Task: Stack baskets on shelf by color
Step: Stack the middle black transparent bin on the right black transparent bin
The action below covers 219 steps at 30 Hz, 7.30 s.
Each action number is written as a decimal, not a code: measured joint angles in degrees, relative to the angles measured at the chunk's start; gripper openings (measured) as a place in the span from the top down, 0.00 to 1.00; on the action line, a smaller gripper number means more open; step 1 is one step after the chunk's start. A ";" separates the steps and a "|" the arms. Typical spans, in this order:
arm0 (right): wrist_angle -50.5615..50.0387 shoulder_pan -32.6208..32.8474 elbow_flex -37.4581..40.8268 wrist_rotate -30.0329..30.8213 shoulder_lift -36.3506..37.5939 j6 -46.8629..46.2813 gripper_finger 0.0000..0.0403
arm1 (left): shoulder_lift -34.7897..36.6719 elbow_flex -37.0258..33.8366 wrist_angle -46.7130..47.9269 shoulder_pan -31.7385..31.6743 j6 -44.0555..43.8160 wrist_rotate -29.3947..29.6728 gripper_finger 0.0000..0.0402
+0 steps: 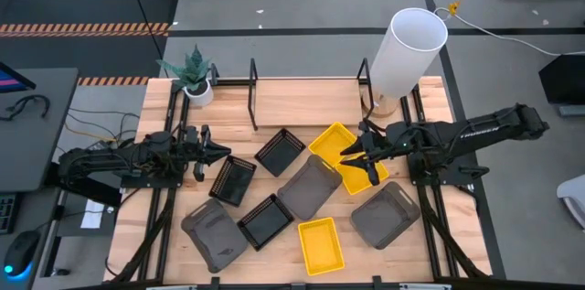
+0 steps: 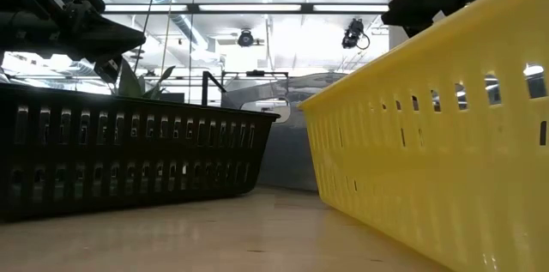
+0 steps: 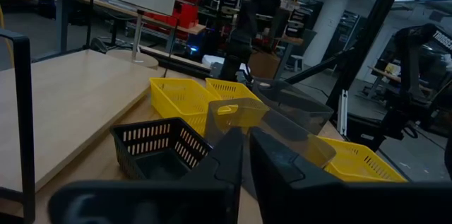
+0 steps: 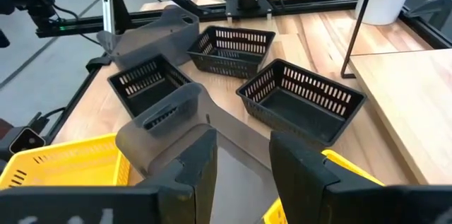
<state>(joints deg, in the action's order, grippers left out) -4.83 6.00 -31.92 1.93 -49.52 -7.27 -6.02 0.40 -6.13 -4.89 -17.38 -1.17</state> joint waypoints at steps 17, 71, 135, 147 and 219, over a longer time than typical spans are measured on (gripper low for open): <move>-0.04 0.00 0.00 -0.02 0.00 -0.04 0.66 | 0.00 -0.01 0.00 -0.01 0.00 -0.02 0.92; 0.24 2.34 0.02 1.65 -0.13 -1.54 0.66 | 0.00 -0.01 0.00 0.00 -0.01 -0.01 0.94; 1.78 4.44 0.04 3.15 -0.15 -1.11 0.66 | 0.00 -0.01 0.00 0.00 0.00 -0.01 0.91; 1.78 4.44 0.04 3.15 -0.15 -1.11 0.66 | 0.00 -0.02 0.00 -0.01 0.01 -0.02 0.93; -0.36 15.64 -31.74 4.03 -41.52 4.64 0.66 | 0.04 0.00 0.07 0.00 -0.01 0.00 0.93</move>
<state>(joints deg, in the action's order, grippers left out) -5.19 21.64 -63.66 5.96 -91.04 -2.63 -5.98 0.40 -6.07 -4.89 -17.39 -1.17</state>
